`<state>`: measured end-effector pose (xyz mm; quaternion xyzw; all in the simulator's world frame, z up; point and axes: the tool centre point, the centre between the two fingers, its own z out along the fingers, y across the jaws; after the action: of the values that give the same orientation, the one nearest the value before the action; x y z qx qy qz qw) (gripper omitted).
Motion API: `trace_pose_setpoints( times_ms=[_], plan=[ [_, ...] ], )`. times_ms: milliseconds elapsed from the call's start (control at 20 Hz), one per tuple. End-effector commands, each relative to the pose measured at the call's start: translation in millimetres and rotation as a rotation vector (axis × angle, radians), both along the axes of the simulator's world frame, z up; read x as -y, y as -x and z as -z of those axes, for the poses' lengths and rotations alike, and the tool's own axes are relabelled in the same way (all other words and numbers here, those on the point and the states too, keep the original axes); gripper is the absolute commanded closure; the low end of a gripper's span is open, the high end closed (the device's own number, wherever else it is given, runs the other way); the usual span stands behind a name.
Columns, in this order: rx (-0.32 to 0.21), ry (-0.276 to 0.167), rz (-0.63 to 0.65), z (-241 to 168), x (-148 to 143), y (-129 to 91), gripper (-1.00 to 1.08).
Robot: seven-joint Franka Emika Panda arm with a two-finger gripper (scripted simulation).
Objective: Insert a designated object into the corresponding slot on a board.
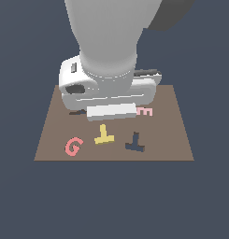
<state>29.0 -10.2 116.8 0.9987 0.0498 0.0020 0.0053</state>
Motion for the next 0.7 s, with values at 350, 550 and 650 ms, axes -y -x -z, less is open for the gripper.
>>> trace_pose_setpoints(
  times_ms=[350, 550, 650],
  plan=[
    [-0.004, -0.008, -0.061, 51.5, 18.5, -28.4, -0.92],
    [-0.004, -0.010, -0.074, 62.1, 21.9, -35.0, -0.92],
    [-0.005, -0.010, -0.078, 65.0, 22.8, -37.1, -0.92]
  ],
)
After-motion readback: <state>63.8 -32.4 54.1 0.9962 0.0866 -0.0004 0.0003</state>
